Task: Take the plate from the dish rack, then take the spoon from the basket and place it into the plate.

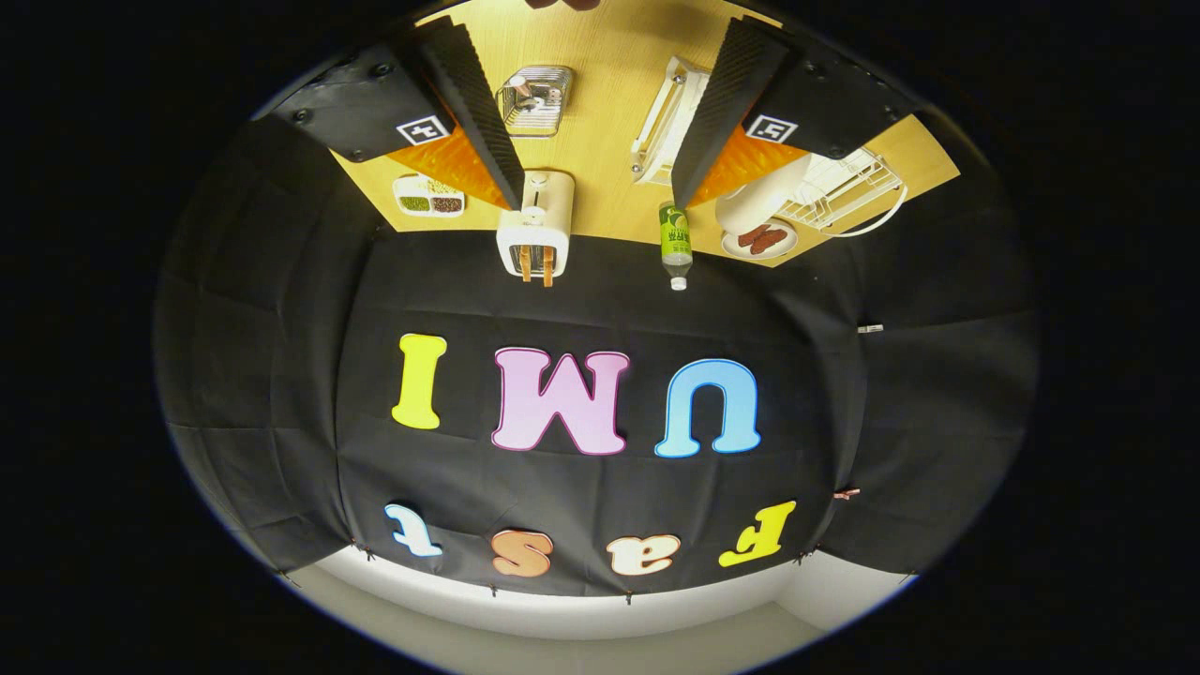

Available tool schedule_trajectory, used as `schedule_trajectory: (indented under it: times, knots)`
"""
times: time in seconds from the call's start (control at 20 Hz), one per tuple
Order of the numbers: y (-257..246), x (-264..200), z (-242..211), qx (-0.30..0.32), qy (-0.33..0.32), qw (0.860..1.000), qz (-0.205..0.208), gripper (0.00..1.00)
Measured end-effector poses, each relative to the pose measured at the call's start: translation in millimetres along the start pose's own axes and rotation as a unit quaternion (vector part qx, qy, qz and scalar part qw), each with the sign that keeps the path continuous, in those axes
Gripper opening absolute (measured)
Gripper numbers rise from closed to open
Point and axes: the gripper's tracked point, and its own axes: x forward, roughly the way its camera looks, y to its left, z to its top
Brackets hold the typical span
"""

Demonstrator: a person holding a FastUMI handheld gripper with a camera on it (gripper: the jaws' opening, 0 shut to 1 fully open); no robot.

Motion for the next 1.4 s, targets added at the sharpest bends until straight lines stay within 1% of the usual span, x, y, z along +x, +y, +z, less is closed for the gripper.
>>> schedule_trajectory:
  times: [0.5, 0.75, 0.9, 1.05, 1.15, 1.3, 1.4]
  knots:
    - [4.3, 8.4, -7.0, -0.006, 0.013, 1.000, 0.009, 0.98]
    - [14.9, 28.0, -20.2, 0.015, 0.058, 0.998, 0.017, 0.98]
    - [30.0, 45.7, -11.8, 0.012, 0.065, 0.997, 0.025, 0.98]
    - [60.4, 63.8, -7.3, 0.013, 0.080, 0.995, 0.052, 0.98]
    - [87.1, 73.3, -6.6, 0.023, 0.102, 0.991, 0.079, 0.98]
    - [120.5, 86.6, -8.7, 0.029, 0.138, 0.984, 0.106, 0.98]
    - [141.9, 97.4, -7.3, 0.025, 0.149, 0.981, 0.119, 0.99]
